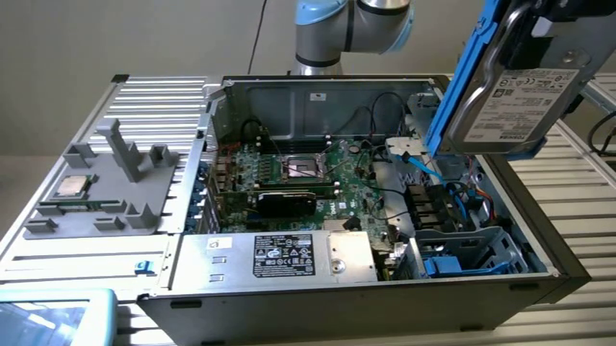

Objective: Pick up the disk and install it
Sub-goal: 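Pick up the disk, then insert the disk into the insertion slot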

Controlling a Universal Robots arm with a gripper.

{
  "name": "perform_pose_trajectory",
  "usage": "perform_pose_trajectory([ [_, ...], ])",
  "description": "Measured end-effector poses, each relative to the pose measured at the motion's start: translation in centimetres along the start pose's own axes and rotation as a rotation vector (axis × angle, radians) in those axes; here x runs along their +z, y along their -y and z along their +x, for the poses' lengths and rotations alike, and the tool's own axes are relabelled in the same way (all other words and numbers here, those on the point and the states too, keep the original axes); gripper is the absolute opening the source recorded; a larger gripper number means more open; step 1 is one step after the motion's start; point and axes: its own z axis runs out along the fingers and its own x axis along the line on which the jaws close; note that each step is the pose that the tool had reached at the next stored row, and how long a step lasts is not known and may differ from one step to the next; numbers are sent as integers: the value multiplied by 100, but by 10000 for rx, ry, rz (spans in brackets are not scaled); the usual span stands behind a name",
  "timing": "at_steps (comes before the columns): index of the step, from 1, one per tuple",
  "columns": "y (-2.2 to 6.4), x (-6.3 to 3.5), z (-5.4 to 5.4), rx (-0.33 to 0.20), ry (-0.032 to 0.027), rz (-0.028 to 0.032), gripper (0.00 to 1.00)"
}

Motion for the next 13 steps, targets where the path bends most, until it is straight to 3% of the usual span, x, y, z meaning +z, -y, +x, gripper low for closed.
perform_pose_trajectory([
  [13, 133, 3, 150, 0, -10, 0, 37],
])
